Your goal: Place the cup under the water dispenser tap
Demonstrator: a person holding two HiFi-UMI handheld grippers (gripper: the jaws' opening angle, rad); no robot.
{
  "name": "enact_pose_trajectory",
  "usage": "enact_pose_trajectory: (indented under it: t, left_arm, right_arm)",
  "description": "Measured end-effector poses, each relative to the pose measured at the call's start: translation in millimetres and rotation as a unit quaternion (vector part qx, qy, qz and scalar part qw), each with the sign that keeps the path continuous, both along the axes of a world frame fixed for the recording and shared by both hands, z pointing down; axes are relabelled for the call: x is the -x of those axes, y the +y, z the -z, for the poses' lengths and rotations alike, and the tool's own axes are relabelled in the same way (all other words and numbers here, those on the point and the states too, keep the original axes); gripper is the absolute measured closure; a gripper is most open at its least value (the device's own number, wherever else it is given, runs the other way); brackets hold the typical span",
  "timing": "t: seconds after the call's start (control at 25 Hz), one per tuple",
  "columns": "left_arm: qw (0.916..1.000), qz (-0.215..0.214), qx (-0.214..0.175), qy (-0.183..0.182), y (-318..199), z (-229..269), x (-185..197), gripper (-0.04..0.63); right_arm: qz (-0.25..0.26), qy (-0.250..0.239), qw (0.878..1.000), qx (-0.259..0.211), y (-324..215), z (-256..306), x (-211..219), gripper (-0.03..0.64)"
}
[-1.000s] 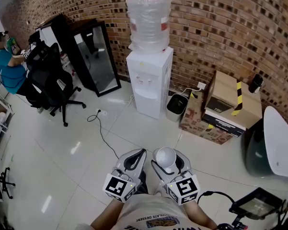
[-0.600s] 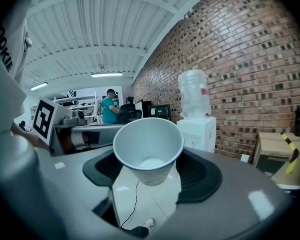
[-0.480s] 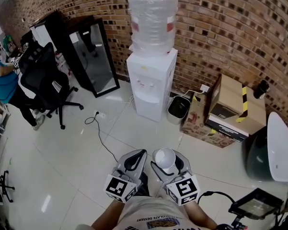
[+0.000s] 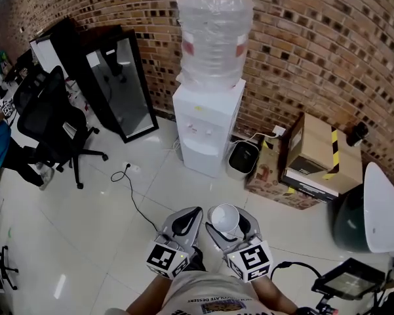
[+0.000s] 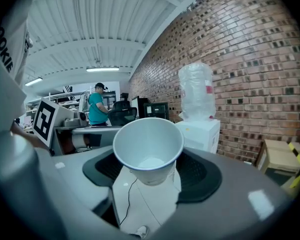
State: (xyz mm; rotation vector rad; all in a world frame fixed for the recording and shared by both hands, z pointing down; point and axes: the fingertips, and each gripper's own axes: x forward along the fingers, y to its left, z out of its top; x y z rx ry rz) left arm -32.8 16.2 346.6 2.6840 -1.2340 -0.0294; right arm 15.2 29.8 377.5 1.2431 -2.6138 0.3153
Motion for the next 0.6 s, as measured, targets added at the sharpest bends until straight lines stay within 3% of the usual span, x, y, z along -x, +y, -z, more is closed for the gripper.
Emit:
enact_pose_trajectory:
  t: [0.6]
  left_arm:
    - [0.9995,-0.018,-0.019,0.016,-95,15,53,0.603]
  right_arm:
    - [-0.025,0.015,0.999,-0.020,-95,20,55,0.282]
